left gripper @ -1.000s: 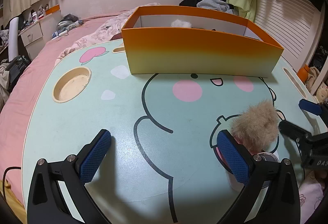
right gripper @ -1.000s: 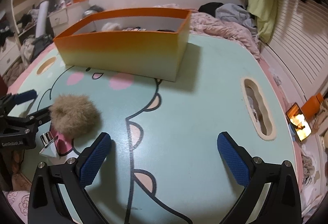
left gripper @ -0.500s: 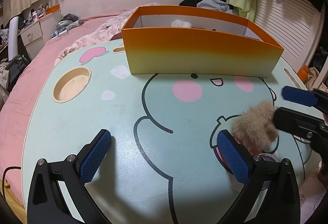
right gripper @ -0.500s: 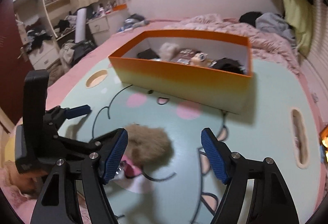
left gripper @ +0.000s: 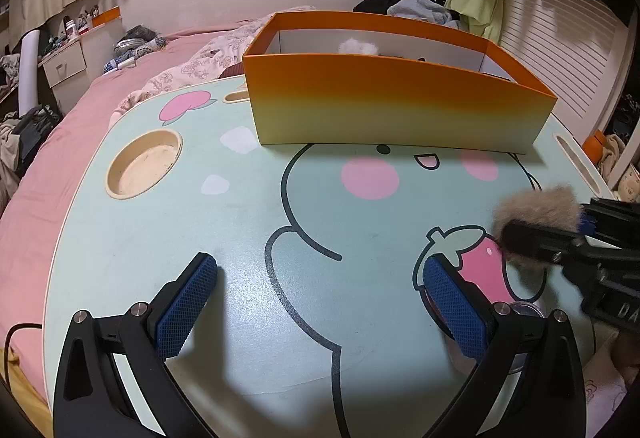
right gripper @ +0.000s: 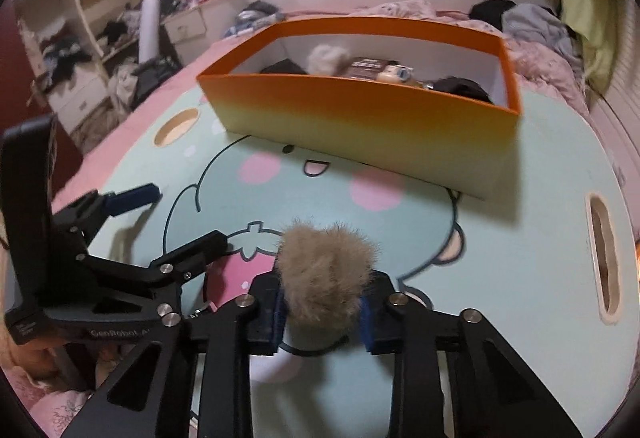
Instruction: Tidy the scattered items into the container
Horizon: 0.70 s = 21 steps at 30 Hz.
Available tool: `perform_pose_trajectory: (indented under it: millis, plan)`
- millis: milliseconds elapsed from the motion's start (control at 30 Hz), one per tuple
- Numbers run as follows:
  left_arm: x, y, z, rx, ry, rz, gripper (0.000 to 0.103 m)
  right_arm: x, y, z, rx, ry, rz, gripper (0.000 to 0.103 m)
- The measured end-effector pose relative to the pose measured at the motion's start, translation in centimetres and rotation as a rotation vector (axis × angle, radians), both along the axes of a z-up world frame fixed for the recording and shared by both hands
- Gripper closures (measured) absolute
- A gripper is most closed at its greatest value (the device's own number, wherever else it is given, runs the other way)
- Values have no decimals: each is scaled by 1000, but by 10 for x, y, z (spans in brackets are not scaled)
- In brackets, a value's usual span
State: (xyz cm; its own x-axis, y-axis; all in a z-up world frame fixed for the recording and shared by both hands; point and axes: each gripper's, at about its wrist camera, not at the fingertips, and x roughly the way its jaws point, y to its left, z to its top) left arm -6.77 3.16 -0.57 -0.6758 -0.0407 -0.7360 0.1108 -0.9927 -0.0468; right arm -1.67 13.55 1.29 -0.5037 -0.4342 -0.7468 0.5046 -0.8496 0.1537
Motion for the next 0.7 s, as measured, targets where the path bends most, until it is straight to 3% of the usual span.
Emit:
perform_pose_trajectory:
  millis: [133, 267, 467, 533, 567, 600, 700]
  plan:
    - [2, 1, 1, 0, 0, -1, 0, 9, 30, 10, -48, 65, -91, 77]
    - [2, 0, 1, 0, 0, -2, 0, 23, 48, 12, 46, 143, -157, 77]
    - [8, 2, 5, -3, 0, -2, 0, 19, 44, 3, 153, 151, -178, 74]
    - [7, 2, 5, -3, 0, -3, 0, 18, 42, 1, 175, 159, -188, 50]
    - [7, 2, 5, -3, 0, -3, 0, 16, 42, -1, 174, 143, -190, 19]
    - [7, 2, 5, -3, 0, -3, 0, 13, 43, -4, 171, 125, -191, 4]
    - [9, 2, 6, -5, 0, -3, 0, 12, 45, -5, 171, 119, -192, 3]
